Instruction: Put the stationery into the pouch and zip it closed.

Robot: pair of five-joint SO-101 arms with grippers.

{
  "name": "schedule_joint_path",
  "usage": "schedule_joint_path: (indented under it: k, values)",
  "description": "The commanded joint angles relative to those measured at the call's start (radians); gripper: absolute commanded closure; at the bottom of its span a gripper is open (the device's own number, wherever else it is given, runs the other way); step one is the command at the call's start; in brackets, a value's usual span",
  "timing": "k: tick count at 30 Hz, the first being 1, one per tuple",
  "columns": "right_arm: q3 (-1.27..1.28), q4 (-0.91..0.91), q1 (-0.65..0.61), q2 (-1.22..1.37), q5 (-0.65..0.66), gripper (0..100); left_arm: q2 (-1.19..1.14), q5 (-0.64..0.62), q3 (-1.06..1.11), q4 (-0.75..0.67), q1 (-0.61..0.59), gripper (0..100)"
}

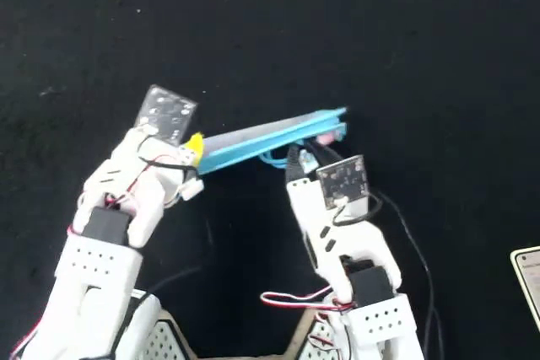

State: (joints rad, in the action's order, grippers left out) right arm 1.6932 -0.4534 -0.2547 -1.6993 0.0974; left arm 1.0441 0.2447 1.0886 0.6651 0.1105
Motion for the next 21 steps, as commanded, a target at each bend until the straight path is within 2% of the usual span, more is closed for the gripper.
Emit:
schedule_joint_path:
  k: [1,7,11,14,21]
  values:
    - [-0.042,0.051,-0.084,0.004,0.006,94.2,0.201,-0.005,0.002,0.112,-0.047,84]
    - [-0.071,0.137,-0.121,0.005,0.005,94.2,0.582,-0.005,0.004,0.338,-0.070,84]
    - [-0.081,0.126,-0.118,-0.001,0.005,94.2,0.779,-0.005,0.036,0.428,-0.064,84]
    - [-0.173,-0.002,-0.118,0.001,0.005,94.2,0.776,0.038,0.059,0.473,-0.071,84]
    - [-0.449,-0.468,-0.120,-0.005,0.006,94.2,0.755,0.106,0.087,0.552,-0.071,84]
